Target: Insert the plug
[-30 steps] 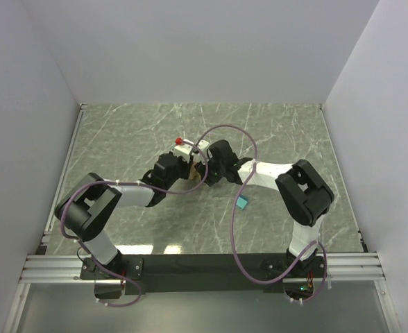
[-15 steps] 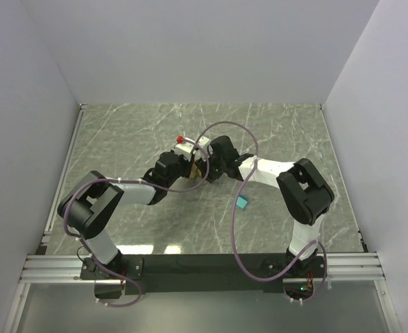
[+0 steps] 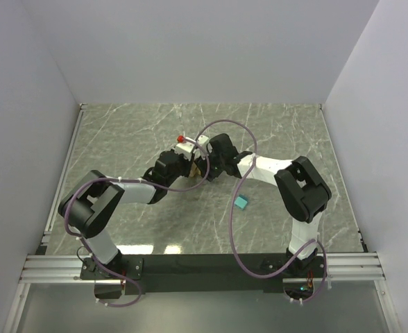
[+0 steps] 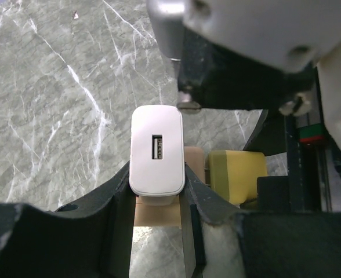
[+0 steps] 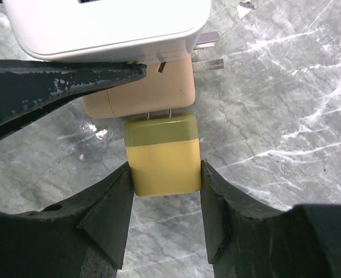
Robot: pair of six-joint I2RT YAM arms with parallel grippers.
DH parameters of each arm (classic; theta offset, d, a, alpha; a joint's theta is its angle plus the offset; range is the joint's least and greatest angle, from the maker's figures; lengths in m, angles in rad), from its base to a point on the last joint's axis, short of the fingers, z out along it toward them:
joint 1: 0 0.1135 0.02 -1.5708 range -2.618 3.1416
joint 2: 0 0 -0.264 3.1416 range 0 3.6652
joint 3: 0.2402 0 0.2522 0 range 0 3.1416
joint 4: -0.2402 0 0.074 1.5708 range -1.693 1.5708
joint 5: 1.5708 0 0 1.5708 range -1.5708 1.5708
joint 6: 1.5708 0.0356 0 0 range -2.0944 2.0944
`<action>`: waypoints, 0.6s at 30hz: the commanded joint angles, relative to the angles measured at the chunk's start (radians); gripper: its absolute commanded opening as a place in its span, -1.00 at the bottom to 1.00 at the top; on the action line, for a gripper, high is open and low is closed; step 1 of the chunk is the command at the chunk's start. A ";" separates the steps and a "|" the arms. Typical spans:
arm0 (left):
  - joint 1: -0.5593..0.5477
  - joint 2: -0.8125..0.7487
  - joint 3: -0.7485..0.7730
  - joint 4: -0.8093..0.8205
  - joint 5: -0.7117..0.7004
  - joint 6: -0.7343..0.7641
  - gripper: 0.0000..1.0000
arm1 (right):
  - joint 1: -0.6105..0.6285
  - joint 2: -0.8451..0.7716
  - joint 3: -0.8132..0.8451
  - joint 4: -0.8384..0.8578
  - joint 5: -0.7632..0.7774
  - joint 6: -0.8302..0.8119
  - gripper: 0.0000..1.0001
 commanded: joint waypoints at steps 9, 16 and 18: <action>-0.073 0.076 -0.021 -0.206 0.376 -0.077 -0.99 | 0.014 0.007 0.151 0.379 -0.088 -0.003 -1.00; -0.071 0.047 -0.041 -0.186 0.273 -0.111 -0.99 | 0.014 -0.006 0.137 0.353 -0.062 0.015 -1.00; -0.071 0.038 -0.041 -0.188 0.239 -0.120 -0.82 | 0.014 -0.025 0.111 0.357 -0.057 0.025 -1.00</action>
